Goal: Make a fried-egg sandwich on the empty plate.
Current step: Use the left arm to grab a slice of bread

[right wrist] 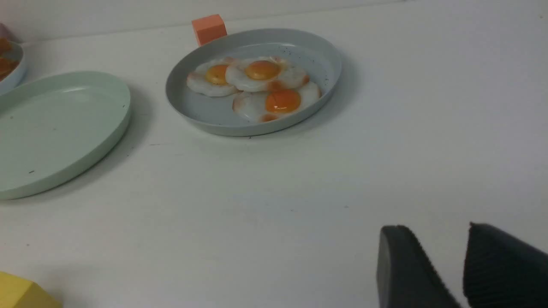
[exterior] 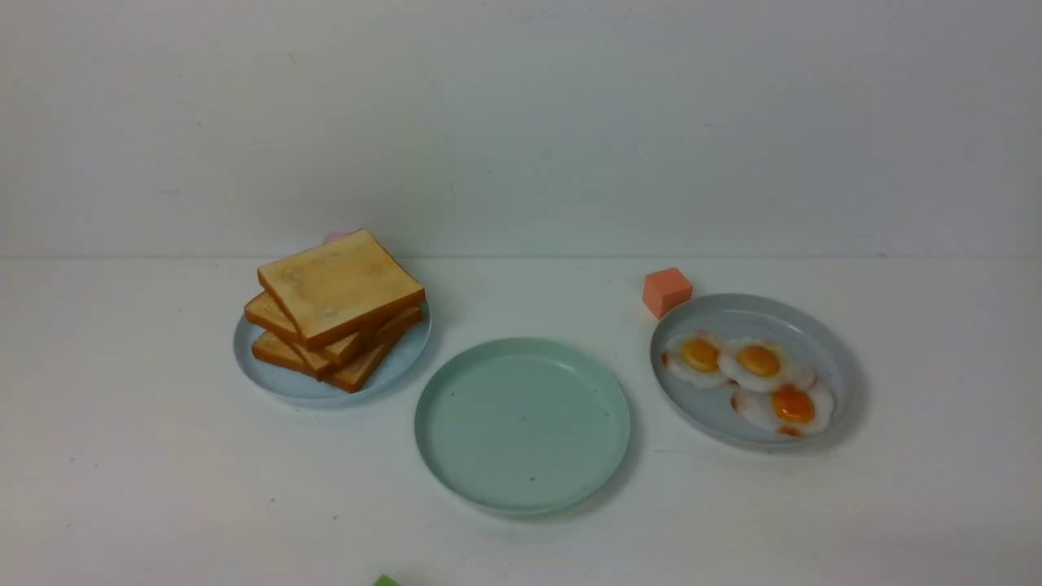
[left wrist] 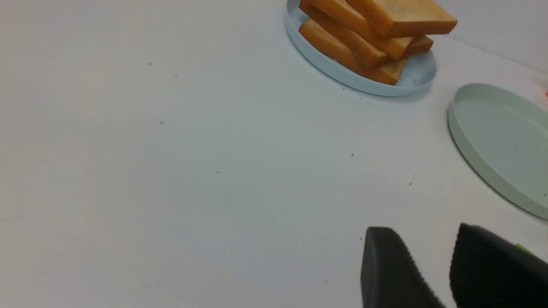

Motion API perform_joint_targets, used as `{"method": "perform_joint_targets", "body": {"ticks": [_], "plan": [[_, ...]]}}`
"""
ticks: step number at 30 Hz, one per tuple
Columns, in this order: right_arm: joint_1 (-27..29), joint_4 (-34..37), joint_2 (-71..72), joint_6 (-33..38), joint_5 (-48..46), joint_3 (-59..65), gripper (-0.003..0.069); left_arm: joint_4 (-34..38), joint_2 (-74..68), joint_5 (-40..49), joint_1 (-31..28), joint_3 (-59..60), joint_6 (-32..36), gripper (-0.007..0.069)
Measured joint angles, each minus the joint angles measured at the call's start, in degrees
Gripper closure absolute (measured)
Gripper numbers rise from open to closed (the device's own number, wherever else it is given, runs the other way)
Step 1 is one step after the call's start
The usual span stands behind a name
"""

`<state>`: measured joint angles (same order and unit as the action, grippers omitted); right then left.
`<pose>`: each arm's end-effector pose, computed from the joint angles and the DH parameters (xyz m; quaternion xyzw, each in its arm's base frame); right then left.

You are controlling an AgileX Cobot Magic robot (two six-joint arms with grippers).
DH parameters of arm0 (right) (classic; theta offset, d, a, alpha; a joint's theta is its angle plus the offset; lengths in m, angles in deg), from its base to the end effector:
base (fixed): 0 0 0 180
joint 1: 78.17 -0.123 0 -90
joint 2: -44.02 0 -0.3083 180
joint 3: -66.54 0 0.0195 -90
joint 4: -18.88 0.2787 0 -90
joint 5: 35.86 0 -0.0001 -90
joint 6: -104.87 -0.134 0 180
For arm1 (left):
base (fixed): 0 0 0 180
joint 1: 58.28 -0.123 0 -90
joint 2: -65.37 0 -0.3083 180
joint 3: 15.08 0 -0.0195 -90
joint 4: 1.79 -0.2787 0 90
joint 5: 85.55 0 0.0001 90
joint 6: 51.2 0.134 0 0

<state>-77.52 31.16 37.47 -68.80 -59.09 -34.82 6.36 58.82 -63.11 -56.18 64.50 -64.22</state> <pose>0.0969 0.0102 0.1597 0.0150 0.8082 0.0561 0.5860 0.0971 -0.0108 0.1542 -0.1144 0.8026 -0.1364 0.5693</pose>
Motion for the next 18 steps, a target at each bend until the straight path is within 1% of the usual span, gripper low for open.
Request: {"method": "perform_joint_targets", "body": {"ticks": [13, 18], "plan": [[0.00, 0.00, 0.00, 0.00, 0.03, 0.02, 0.0420, 0.00, 0.00, 0.00, 0.00, 0.00, 0.00, 0.0387], [0.00, 0.00, 0.00, 0.00, 0.03, 0.02, 0.0420, -2.02, 0.00, 0.00, 0.00, 0.00, 0.40, 0.0387]]}}
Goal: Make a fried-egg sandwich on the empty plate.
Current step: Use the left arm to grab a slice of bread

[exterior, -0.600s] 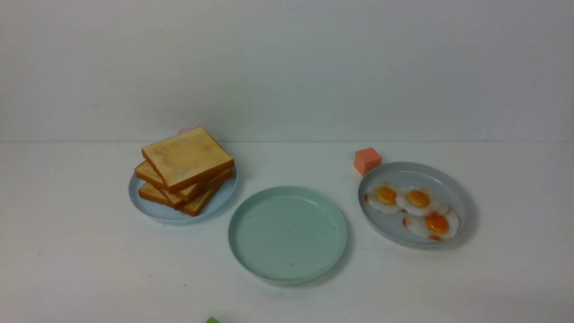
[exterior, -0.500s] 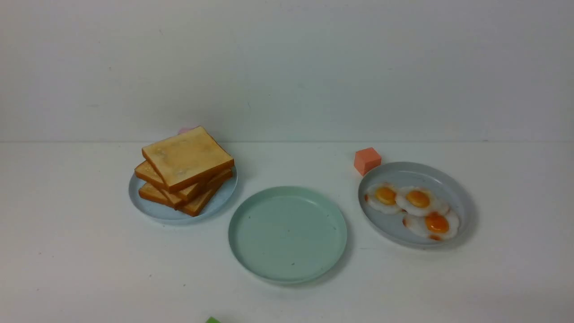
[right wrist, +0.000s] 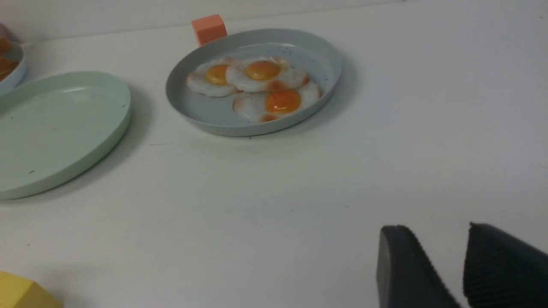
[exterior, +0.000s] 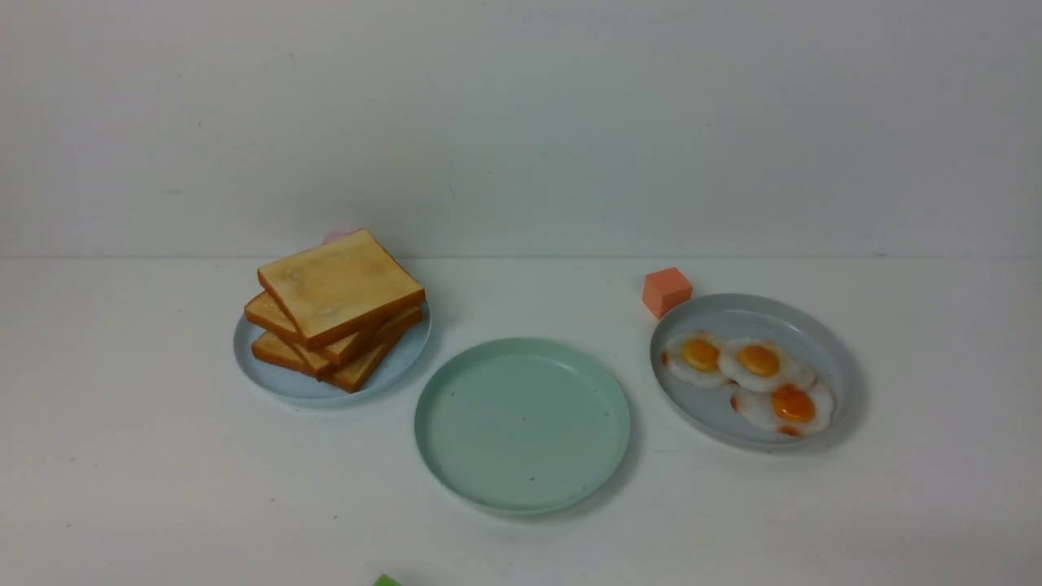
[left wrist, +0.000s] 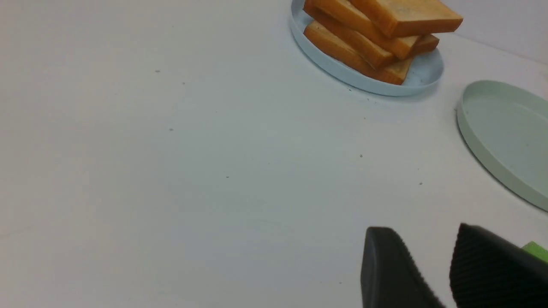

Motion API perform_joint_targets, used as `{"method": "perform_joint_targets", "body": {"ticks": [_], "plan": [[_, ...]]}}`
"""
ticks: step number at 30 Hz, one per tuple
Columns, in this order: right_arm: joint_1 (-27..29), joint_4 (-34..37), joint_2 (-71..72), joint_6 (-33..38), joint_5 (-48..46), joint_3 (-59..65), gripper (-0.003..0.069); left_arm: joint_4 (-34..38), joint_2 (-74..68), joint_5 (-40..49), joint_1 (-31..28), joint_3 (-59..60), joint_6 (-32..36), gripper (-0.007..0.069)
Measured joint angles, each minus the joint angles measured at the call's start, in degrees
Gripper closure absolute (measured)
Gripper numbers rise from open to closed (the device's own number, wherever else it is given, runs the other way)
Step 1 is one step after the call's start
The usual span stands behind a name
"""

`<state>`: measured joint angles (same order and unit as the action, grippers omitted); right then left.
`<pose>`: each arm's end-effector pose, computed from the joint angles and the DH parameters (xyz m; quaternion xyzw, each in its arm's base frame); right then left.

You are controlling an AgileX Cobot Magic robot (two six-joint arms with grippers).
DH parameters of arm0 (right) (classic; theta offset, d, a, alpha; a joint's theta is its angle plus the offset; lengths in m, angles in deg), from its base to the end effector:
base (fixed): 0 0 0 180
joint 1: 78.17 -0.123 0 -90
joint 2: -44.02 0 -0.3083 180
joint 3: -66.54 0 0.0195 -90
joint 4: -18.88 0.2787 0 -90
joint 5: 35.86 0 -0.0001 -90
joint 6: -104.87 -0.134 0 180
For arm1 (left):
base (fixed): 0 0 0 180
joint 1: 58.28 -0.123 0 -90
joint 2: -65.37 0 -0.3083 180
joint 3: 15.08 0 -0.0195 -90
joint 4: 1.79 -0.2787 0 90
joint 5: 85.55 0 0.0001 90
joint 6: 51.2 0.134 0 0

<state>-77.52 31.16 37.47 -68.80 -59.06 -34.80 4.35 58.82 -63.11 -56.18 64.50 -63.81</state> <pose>0.0969 0.0101 0.1597 0.0151 0.8082 0.0561 0.5860 0.0972 -0.0090 0.1540 -0.1024 0.8048 -0.1197 0.5723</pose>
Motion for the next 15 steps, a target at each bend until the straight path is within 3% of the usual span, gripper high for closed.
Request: {"method": "perform_joint_targets", "body": {"ticks": [5, 8, 11, 15], "plan": [[0.00, 0.00, 0.00, 0.00, 0.00, 0.00, 0.0420, -0.72, 0.00, -1.27, 0.00, 0.00, -0.12, 0.0387], [0.00, 0.00, 0.00, 0.00, 0.00, 0.00, 0.0420, 3.31, 0.00, -4.08, 0.00, 0.00, -2.97, 0.0387], [0.00, 0.00, 0.00, 0.00, 0.00, 0.00, 0.0420, 18.63, 0.00, -8.81, 0.00, 0.00, -12.39, 0.0387], [0.00, 0.00, 0.00, 0.00, 0.00, 0.00, 0.0420, 29.41, 0.00, -14.09, 0.00, 0.00, -16.74, 0.0387]]}}
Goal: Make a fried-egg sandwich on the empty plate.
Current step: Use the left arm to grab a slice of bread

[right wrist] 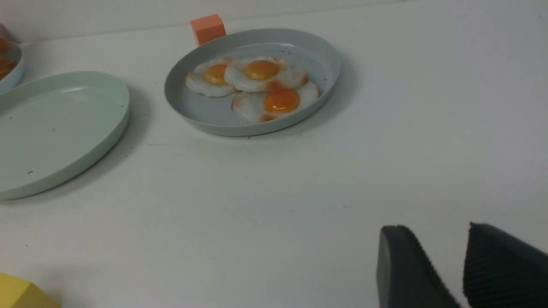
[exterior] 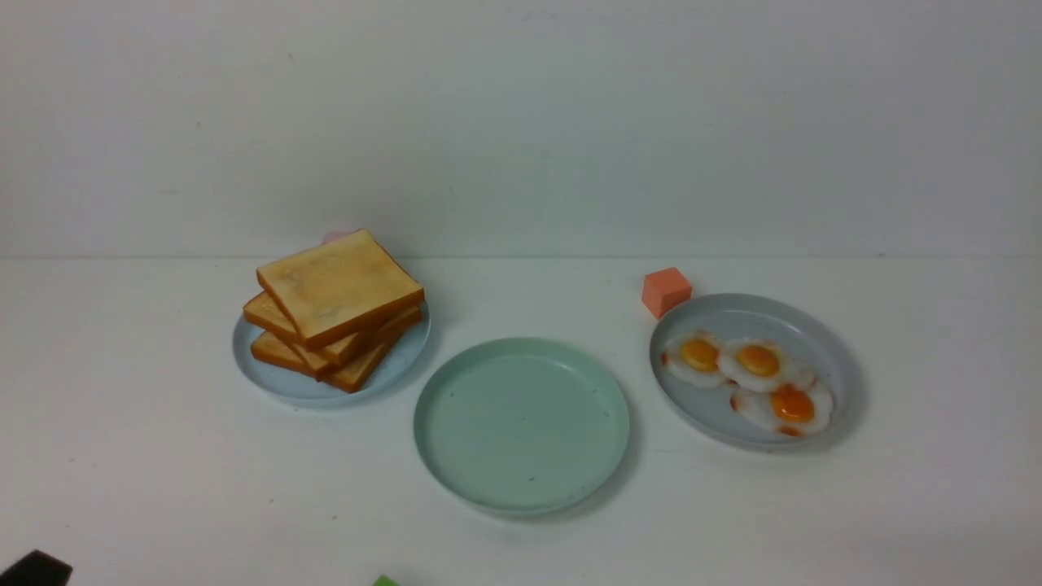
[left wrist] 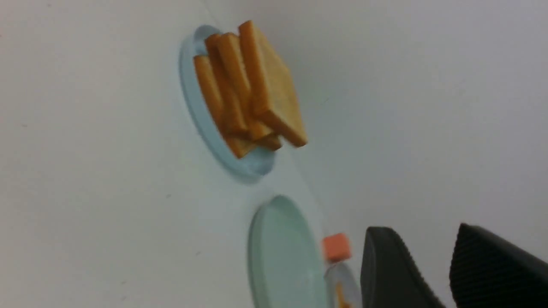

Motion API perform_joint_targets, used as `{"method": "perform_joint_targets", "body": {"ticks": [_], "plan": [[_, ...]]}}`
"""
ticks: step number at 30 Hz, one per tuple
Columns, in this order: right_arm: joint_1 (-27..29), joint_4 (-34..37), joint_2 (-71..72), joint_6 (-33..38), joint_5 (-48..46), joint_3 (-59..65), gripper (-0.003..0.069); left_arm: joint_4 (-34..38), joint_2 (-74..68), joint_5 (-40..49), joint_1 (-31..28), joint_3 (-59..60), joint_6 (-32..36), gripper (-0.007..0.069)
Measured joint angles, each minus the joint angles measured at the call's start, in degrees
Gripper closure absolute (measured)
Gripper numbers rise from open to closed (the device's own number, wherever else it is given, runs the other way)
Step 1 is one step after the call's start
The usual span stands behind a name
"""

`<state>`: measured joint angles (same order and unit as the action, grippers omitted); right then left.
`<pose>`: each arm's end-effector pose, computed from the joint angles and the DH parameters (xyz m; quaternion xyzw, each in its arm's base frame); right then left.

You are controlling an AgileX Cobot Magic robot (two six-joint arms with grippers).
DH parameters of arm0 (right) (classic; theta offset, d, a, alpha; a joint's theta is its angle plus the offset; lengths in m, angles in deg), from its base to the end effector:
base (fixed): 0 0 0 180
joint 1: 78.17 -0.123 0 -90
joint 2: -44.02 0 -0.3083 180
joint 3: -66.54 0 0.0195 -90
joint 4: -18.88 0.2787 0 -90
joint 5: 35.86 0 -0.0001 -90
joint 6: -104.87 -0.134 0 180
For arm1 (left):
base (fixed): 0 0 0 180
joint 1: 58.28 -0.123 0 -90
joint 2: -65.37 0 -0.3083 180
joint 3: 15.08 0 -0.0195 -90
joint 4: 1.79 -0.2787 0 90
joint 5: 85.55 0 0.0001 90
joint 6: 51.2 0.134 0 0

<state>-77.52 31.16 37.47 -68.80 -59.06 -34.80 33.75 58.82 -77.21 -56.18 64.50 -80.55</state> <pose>0.0969 0.0101 0.1597 0.0151 0.8082 0.0561 0.5860 0.1033 -0.0152 0.1895 -0.3509 0.6343 -0.4039 0.5580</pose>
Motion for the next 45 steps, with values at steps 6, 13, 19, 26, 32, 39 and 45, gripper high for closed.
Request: {"method": "perform_joint_targets", "body": {"ticks": [6, 13, 19, 26, 32, 39, 45], "plan": [[0.00, 0.00, 0.00, 0.00, 0.00, 0.00, 0.0420, 0.98, 0.00, -0.65, 0.00, -4.47, 7.41, 0.0456], [0.00, 0.00, 0.00, 0.00, 0.00, 0.00, 0.0420, -5.39, -7.40, 9.39, 4.10, -18.09, 26.32, 0.0610], [0.00, 0.00, 0.00, 0.00, 0.44, 0.05, 0.0420, -9.02, -26.13, 20.55, 13.67, -28.88, 31.06, 0.0638], [0.00, 10.30, 0.00, -6.33, 8.00, 0.69, 0.0420, -9.83, -48.05, 31.26, 15.61, -41.59, 31.37, 0.0638], [0.00, 23.82, 0.00, -10.33, 15.38, 0.28, 0.0420, -10.37, -59.92, 29.55, 15.61, -45.97, 38.22, 0.0638], [-2.50, 23.28, -11.32, -2.90, -14.05, -22.64, 0.0552, -12.17, -73.41, 34.98, 15.61, -59.18, 46.82, 0.0638], [-5.74, 15.58, -28.29, 5.40, -41.70, -46.75, 0.0668, -22.33, -88.24, 45.03, 15.61, -74.16, 47.31, 0.0638]]}}
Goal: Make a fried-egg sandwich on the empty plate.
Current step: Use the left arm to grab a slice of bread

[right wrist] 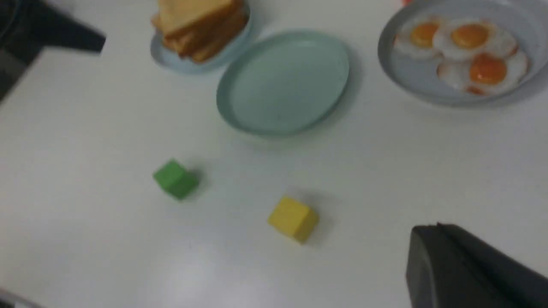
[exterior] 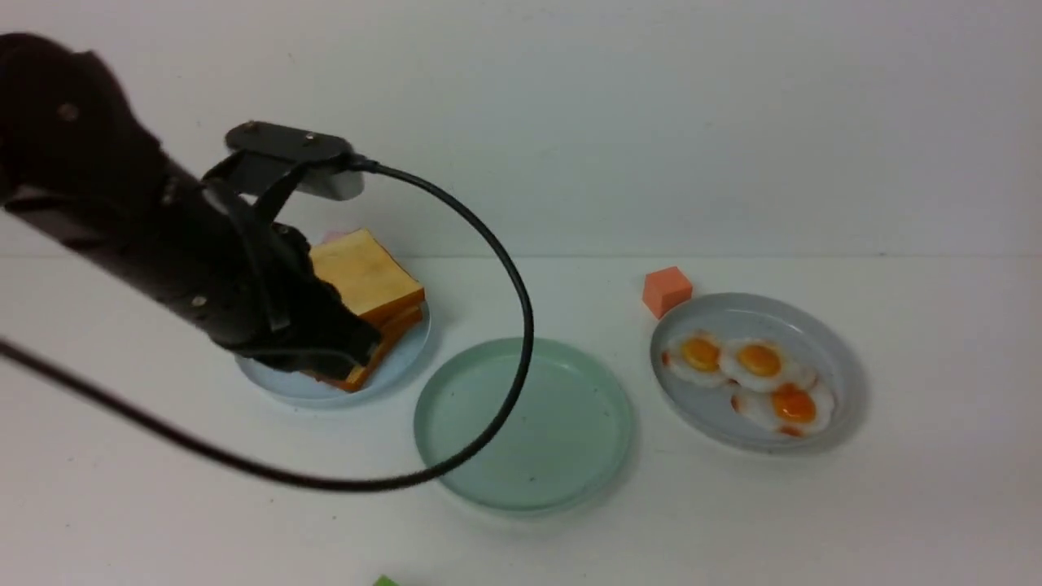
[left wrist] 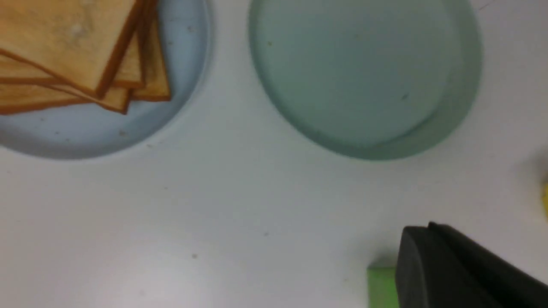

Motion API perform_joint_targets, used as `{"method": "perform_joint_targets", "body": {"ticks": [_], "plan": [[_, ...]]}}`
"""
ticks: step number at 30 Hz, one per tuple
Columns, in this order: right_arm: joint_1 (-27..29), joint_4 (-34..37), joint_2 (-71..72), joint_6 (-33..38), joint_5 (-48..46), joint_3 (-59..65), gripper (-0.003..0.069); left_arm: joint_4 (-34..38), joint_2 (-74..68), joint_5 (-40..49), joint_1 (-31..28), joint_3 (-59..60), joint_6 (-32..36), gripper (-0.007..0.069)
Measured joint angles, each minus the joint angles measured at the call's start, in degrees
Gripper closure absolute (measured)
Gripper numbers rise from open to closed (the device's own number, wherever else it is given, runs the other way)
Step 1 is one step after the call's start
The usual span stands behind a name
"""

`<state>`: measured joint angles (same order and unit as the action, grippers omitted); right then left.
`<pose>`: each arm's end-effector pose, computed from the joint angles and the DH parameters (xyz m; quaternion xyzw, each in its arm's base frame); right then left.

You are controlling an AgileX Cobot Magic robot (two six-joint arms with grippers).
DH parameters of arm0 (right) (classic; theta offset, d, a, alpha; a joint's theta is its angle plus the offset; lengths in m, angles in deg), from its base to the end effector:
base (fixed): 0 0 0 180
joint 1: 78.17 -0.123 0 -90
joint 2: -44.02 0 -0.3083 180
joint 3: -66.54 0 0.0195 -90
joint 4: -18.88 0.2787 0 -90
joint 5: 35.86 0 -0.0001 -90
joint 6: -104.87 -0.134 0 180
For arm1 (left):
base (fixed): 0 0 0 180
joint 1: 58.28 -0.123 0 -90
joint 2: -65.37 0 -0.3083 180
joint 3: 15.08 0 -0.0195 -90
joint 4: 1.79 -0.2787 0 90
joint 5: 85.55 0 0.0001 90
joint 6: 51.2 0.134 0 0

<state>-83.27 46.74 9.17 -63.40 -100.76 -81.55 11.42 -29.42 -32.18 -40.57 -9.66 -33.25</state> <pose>0.0845 0.0645 0.3508 -0.1257 0.8765 0.2173 0.4107 0.3388 -0.1340 0.2828 0.2526 0.9346 -0.1051 0.2272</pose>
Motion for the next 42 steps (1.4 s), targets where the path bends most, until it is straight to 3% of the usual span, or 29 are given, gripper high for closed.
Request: {"method": "perform_joint_targets", "body": {"ticks": [7, 12, 17, 22, 26, 34, 42], "plan": [[-10.07, -2.44, -4.08, 0.44, -3.12, -8.08, 0.0657, -2.87, -15.50, 3.01, -3.83, -14.40, 3.08, 0.0638], [-11.77, -6.95, -4.13, 0.39, -4.31, -8.18, 0.0655, -4.45, -20.24, -0.59, -5.56, -18.62, 7.70, 0.0628], [-12.01, -8.87, -4.13, 0.39, -4.03, -8.18, 0.0653, -7.50, -23.25, -4.24, -5.57, -19.08, 16.42, 0.0503], [-12.01, -9.06, -4.13, 0.39, -2.16, -8.18, 0.0652, -8.75, -25.86, -8.69, -5.57, -19.10, 17.93, 0.0330], [-12.01, -9.13, -4.13, 0.39, -0.88, -8.18, 0.0650, -10.62, -28.05, -10.59, -5.57, -19.10, 18.12, 0.0284], [-12.01, -9.20, -4.13, 0.39, -0.27, -8.18, 0.0646, -14.36, -30.83, -12.81, -5.52, -19.62, 18.18, 0.0295], [-12.01, -9.20, -4.13, 0.39, 0.00, -8.18, 0.0644, -14.72, -31.40, -12.61, -5.35, -20.05, 17.56, 0.0420]]}}
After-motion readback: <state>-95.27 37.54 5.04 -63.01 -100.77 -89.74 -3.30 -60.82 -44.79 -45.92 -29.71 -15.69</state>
